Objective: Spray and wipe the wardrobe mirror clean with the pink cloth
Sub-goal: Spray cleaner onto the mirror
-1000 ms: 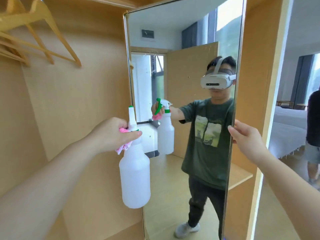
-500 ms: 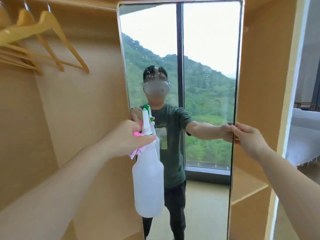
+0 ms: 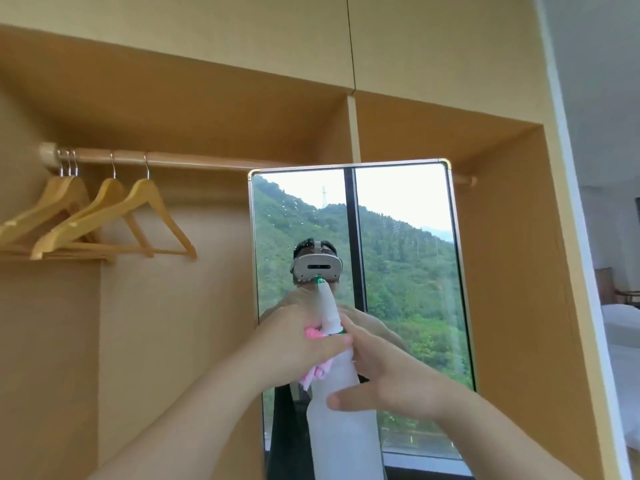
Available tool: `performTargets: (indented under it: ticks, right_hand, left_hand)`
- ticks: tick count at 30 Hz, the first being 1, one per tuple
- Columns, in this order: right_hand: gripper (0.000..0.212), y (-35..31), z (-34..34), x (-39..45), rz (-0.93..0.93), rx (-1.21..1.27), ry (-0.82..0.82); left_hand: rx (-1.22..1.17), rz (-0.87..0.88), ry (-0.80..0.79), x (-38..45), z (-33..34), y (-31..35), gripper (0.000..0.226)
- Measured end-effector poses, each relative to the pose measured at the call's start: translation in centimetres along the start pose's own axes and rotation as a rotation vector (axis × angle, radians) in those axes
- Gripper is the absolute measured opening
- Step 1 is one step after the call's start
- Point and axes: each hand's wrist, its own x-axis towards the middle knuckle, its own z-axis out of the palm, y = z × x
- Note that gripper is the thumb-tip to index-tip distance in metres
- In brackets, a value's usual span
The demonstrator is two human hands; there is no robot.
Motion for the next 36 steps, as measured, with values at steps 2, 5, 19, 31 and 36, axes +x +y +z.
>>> performTargets:
  ticks: [2,5,19,31,36]
  right_hand:
    - [0.072,-1.3,0.0,0.8,-0.016,-0.041,0.113]
    - [0.044,-3.1,0.5,1.8,-0.045,-0.02,0.278]
    - [0.02,-9.7,6.7,0.9,0.285,0.152,0.612]
    - [0.016,-13.4,9.3,-2.5,0.393,-0.087,0.743]
    - [0.02,-13.6,7.6,-5.6,0.414,-0.067,0.703]
  left_hand:
    - [-0.076,0.005,0.034,0.1,-0.7,1.3,0.044]
    - [-0.113,0.039,0.044,-0.2,-1.5,2.9,0.04]
    - [-0.154,-0.177,0.056,-8.6,-6.9,-4.2,0.019]
    - [-0.062,-0.018,0.027,-11.2,-9.6,-4.4,0.015]
    - [-0.017,-0.005,0.027,-11.6,-8.5,-3.3,0.016]
